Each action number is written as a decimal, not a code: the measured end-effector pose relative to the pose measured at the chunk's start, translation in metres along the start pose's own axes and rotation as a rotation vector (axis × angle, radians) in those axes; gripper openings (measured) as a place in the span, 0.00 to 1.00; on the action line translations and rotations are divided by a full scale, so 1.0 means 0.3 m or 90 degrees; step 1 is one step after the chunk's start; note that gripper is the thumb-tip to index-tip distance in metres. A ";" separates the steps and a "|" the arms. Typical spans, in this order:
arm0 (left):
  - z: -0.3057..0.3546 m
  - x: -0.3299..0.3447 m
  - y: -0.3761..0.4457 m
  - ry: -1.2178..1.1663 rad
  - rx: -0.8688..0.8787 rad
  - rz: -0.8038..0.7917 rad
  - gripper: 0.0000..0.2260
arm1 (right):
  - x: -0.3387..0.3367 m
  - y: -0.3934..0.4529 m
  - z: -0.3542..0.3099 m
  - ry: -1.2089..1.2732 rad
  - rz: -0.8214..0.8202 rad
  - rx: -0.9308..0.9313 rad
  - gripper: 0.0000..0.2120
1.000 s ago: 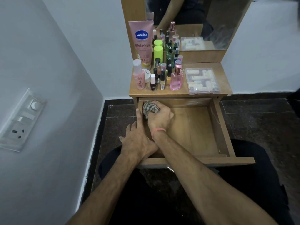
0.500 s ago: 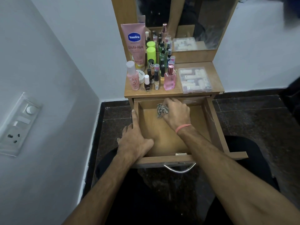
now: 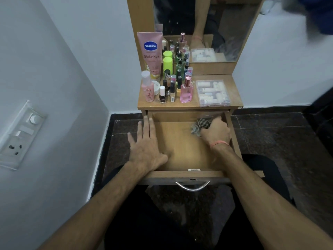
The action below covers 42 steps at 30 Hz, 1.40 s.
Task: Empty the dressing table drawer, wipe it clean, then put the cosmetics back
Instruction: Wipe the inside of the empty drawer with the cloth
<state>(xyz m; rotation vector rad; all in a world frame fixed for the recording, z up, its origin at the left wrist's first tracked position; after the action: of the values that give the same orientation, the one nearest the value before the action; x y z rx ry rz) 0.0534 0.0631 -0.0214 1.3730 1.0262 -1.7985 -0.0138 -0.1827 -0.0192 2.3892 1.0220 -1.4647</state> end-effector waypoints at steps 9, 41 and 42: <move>0.062 -0.033 0.166 0.093 0.132 0.026 0.56 | 0.045 -0.005 0.023 0.239 0.000 0.130 0.24; 0.062 -0.024 0.170 0.038 0.116 0.053 0.56 | 0.111 0.024 -0.025 0.891 0.236 0.378 0.20; 0.063 -0.022 0.164 0.033 0.118 0.052 0.56 | 0.116 0.016 -0.025 0.857 0.254 0.351 0.21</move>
<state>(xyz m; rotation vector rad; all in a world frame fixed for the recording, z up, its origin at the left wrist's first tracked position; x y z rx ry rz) 0.0880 0.0227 -0.0222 1.5581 0.8331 -1.8422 0.0047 -0.1667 -0.0455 3.6628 0.1163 0.2283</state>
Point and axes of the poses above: each hand's wrist, its own y-axis towards the middle knuckle, its own x-axis out of the palm, z = x × y, the point moved 4 cm from there along y, towards the middle knuckle, and after that the axes turned 2 degrees about -z, right-handed, at the moved point
